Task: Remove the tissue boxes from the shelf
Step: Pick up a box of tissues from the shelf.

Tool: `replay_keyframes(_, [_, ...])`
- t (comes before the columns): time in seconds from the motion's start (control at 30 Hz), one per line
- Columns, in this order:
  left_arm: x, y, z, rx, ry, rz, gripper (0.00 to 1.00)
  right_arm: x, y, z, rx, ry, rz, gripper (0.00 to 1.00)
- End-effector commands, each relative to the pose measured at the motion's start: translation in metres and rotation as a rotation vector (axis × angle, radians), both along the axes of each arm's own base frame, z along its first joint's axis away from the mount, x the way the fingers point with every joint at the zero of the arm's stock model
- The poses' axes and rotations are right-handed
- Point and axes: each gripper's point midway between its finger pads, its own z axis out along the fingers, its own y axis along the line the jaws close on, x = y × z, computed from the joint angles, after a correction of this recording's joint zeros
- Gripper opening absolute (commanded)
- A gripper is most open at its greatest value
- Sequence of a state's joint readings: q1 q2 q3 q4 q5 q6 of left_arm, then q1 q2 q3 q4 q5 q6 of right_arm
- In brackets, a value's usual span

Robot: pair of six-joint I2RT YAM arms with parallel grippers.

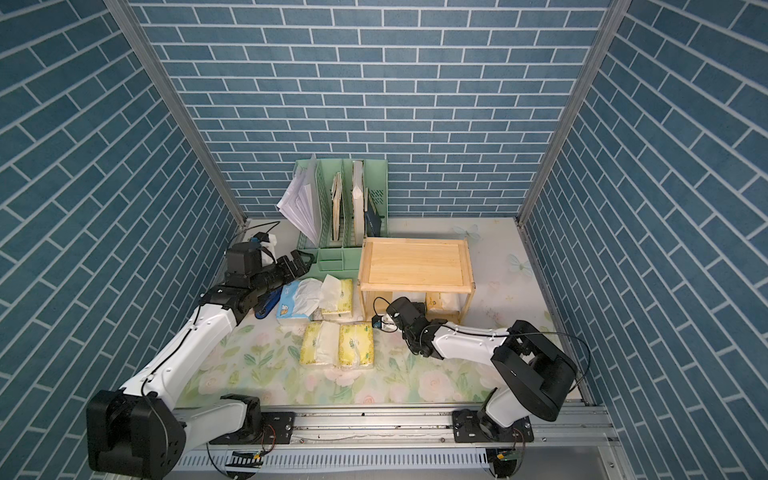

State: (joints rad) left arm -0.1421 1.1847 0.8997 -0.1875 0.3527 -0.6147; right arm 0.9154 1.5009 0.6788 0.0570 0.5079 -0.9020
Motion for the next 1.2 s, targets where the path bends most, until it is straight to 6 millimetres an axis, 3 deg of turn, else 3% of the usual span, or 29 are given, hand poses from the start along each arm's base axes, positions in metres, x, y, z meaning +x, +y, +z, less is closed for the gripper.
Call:
replay_keyframes(0.0, [-0.017, -0.006, -0.015, 0.01, 0.042, -0.072, 1.0, -0.004, -0.001, 0.009, 0.035, 0.03, -0.025, 0.11])
replay_keyframes(0.2, [-0.051, -0.01, -0.028, 0.015, 0.091, -0.134, 1.0, -0.01, -0.004, 0.014, 0.047, 0.035, -0.024, 0.0])
replay_keyframes(0.4, [-0.077, -0.018, -0.024, 0.007, 0.073, -0.198, 1.0, -0.02, 0.002, 0.019, 0.048, 0.041, -0.012, 0.0])
replay_keyframes(0.63, [-0.106, -0.044, -0.01, 0.065, -0.142, -0.267, 1.0, -0.044, 0.013, 0.044, 0.067, 0.049, -0.024, 0.0])
replay_keyframes(0.83, [-0.119, -0.059, -0.015, 0.099, -0.24, -0.3, 1.0, -0.073, 0.022, 0.068, 0.103, 0.067, -0.02, 0.0])
replay_keyframes(1.17, [-0.121, -0.06, -0.027, 0.171, -0.317, -0.293, 1.0, -0.126, 0.02, 0.07, 0.033, 0.133, -0.053, 0.0])
